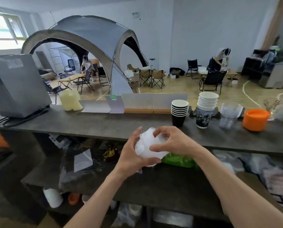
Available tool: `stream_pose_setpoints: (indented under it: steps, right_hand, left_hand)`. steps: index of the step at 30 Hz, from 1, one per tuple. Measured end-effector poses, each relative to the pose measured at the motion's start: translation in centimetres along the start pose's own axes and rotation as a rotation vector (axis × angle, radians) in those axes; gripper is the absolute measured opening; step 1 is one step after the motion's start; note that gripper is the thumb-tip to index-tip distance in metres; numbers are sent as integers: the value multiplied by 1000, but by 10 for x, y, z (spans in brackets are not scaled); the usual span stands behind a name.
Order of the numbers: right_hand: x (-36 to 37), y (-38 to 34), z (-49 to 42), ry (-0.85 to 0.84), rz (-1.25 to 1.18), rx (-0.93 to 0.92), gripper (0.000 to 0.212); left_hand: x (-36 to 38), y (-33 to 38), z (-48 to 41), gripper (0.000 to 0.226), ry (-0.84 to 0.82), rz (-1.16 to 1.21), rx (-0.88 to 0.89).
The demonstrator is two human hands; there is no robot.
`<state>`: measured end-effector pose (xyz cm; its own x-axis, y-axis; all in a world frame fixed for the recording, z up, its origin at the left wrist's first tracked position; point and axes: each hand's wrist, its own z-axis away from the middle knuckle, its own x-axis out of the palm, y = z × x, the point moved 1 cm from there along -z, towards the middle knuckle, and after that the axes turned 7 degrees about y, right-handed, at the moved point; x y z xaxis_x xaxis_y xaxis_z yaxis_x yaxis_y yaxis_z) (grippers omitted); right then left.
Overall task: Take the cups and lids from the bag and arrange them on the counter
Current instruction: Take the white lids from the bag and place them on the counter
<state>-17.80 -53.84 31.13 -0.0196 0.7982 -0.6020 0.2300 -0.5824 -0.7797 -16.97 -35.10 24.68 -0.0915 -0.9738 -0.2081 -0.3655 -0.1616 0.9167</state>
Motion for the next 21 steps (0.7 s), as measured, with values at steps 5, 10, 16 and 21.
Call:
stream_pose_setpoints:
  steps: [5,10,16,21]
  right_hand:
    - [-69,10,19,-74,-15,-26,29]
    - [-120,46,40,30,-25,16,34]
    - [-176,111,67,404,-235,155,83]
    - [-228,165,94,480,-405,323,68]
  left_hand:
    - [52,29,-26,89,-114,79,4]
    - [122,41,-42,91,-144,170,-4]
    - [222,58,-61,89,-89,238,-14]
    - [317,65,-75,93,-94,267,18]
